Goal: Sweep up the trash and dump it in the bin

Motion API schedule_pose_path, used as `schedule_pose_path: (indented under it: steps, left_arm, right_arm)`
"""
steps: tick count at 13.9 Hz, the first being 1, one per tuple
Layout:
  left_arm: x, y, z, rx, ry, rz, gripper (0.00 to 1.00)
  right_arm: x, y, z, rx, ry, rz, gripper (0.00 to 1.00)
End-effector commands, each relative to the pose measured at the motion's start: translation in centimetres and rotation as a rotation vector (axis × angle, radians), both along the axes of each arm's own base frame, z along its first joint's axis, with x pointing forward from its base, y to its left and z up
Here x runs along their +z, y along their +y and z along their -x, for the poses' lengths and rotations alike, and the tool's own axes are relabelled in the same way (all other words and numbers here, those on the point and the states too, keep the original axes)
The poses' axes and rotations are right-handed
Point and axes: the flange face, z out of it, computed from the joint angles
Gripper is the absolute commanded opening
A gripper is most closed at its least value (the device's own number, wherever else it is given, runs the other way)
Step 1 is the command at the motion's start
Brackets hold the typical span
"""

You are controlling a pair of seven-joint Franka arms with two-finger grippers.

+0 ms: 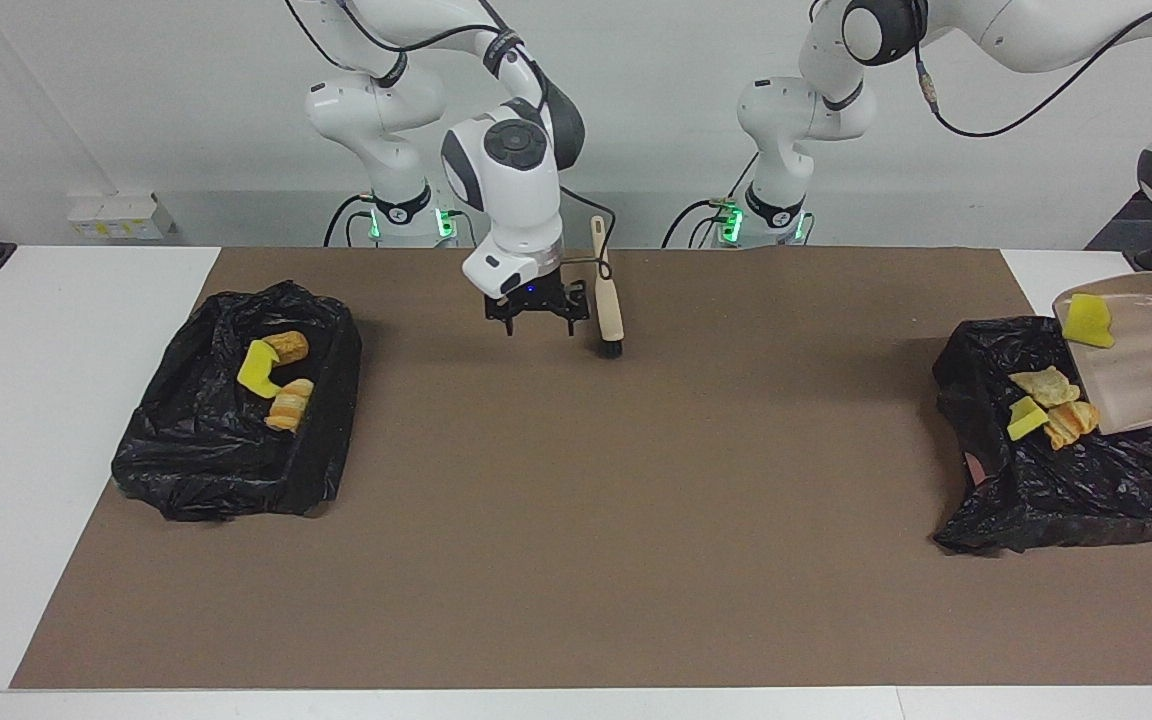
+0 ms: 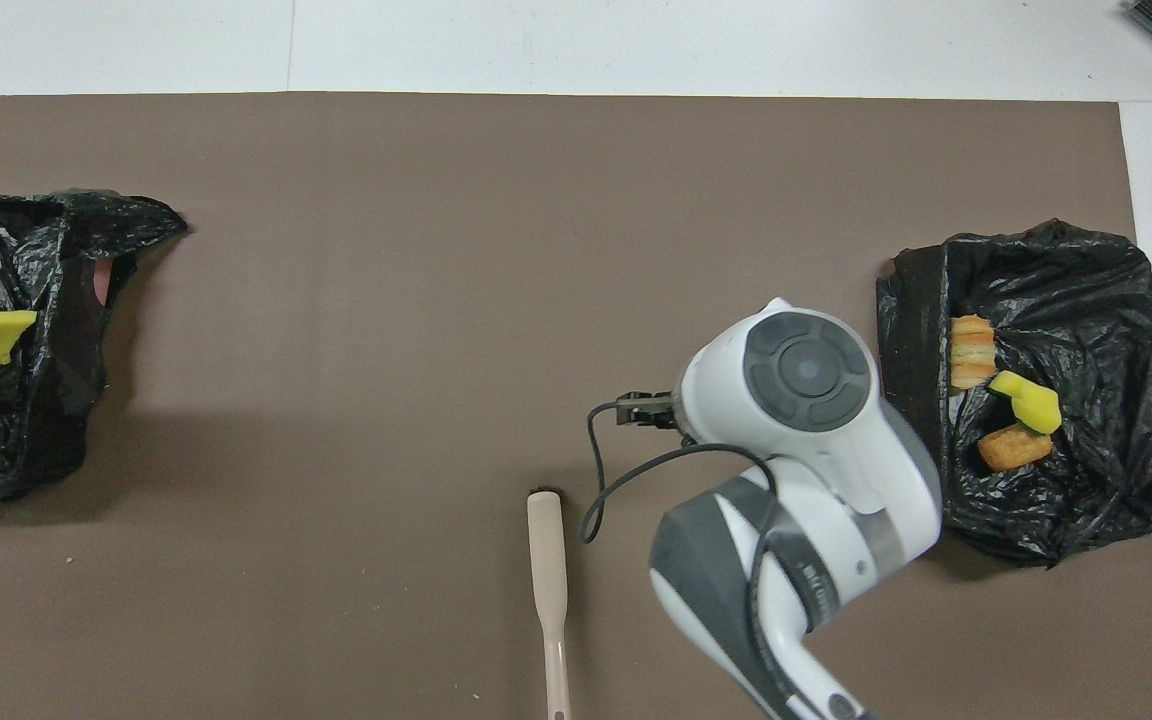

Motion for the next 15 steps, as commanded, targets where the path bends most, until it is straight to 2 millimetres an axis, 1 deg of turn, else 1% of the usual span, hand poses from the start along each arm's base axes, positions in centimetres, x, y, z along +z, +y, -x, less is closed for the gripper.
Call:
schedule_pose_path:
  steps: [1, 2, 3, 4, 6, 7, 8, 9, 10, 11, 12, 13, 15]
  left_arm:
    - [1.4, -1.4, 0.0, 0.053, -0.019, -0.088, 0.00]
    - [2.1, -2.1, 0.3, 0.111, -0.084, -0.144, 0.00]
    - [2.7, -3.5, 0.4, 0.136, -0.138, -0.169, 0.00]
    - [2.4, -4.2, 0.5, 0.124, -0.136, -0.208, 0.00]
    - [3.2, -5.1, 0.1, 0.094, -0.128, -0.256, 0.00]
    - [3.4, -6.1, 0.1, 0.095, -0.119, -0.258, 0.00]
    - [3.4, -7.3, -0.1, 0.085, -0.113, -0.249, 0.00]
    - [4.1, -8.3, 0.2, 0.085, -0.117, -0.239, 0.00]
    - [4.6, -10.2, 0.4, 0.079, -0.126, -0.208, 0.00]
    - [4.3, -12.1, 0.4, 0.080, -0.116, -0.177, 0.00]
    - [3.7, -13.3, 0.6, 0.102, -0.116, -0.115, 0.00]
    - [2.8, -14.2, 0.7, 0.145, -0.135, -0.012, 0.00]
    - [1.0, -16.2, 1.5, 0.322, -0.214, 0.176, 0.00]
  right_arm:
    - [5.1, -6.2, -3.0, 0.025, -0.022, 0.051, 1.00]
    - [6.8, -9.1, -3.7, 0.005, -0.038, 0.055, 1.00]
    - [8.6, -12.4, -4.0, -0.015, -0.067, 0.056, 1.00]
    - [9.7, -15.0, -4.2, 0.000, -0.082, 0.060, 1.00]
    - [12.3, -19.8, -3.6, 0.017, -0.086, 0.049, 1.00]
    - [13.6, -21.2, -3.0, 0.014, -0.070, 0.046, 1.00]
    - [15.2, -21.8, -2.4, 0.004, -0.056, 0.041, 1.00]
    - [16.6, -22.7, -2.0, -0.012, -0.039, 0.042, 1.00]
    - [18.5, -23.9, -1.4, -0.015, -0.018, 0.045, 1.00]
    - [19.3, -24.8, -1.0, 0.006, 0.005, 0.046, 1.00]
    - [19.0, -25.5, -0.7, 0.008, 0.012, 0.045, 1.00]
    - [19.0, -25.8, -0.1, 0.007, 0.017, 0.044, 1.00]
    - [18.8, -25.7, 0.2, 0.004, 0.023, 0.042, 1.00]
